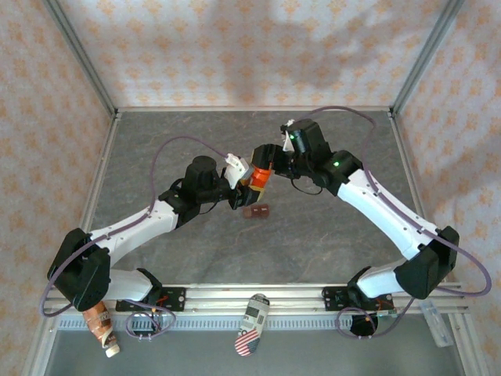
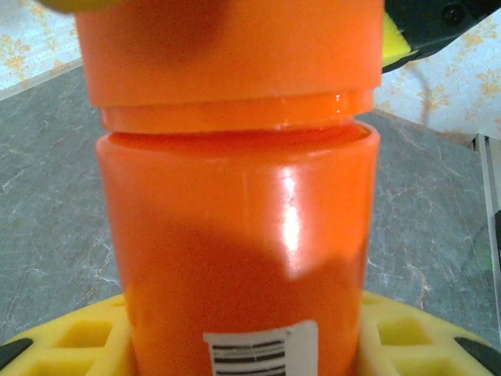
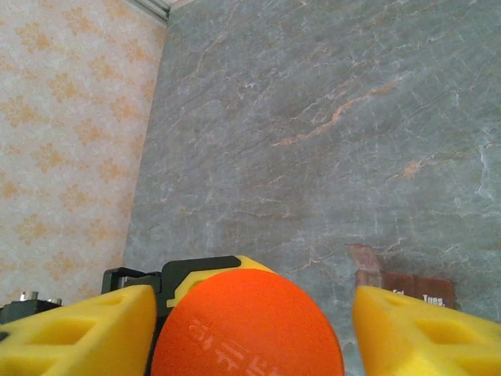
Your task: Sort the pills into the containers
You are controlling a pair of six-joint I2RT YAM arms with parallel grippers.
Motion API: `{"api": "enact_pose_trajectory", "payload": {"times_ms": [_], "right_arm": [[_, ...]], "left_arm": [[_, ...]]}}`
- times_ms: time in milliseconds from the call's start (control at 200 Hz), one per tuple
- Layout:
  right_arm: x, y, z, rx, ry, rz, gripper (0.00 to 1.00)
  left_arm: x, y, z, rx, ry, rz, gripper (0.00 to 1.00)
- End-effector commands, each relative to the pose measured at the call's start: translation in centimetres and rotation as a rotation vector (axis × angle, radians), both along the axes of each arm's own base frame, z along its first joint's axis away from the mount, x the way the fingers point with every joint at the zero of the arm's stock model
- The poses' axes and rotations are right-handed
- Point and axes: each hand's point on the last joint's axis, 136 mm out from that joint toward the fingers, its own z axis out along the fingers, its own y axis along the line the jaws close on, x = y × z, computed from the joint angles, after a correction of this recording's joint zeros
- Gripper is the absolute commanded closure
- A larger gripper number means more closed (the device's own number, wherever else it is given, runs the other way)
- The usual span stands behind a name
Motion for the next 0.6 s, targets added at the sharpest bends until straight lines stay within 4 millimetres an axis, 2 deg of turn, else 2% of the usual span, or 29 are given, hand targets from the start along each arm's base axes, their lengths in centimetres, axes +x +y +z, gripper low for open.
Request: {"api": "enact_pose_trajectory", "payload": {"times_ms": [0,150,235,380,591], "right_arm": [[-0.3,0.3,0.5,-0.014,-0.022,0.023,0.42],[-0.5,0.2,0.1,-0.039,-0.028,0.041,0.54],[-0.7,-0.1,0.0,-0.06,-0.05,0.061,0.57],[-0.7,-0.7,-0.2,-0.097,-0.12,0.136,0.59],[-0.5,-2.9,0.1,-0.022,-0.243,0.335,0.57]], "left_arm": [[0.8,-0.5,2.3,-0.042,-0.057,0.0,1.0],[0.8,-0.5,2.6,-0.054,-0.056,-0.001,1.0],[0.7,-0.5,2.8,-0.062,-0.058,0.0,1.0],[0.3,-0.7,3.5,-0.088,-0.056,-0.015,1.0],[-1.0,-1.0,4.5,-0.135,-0.035,-0.071,1.0]]}}
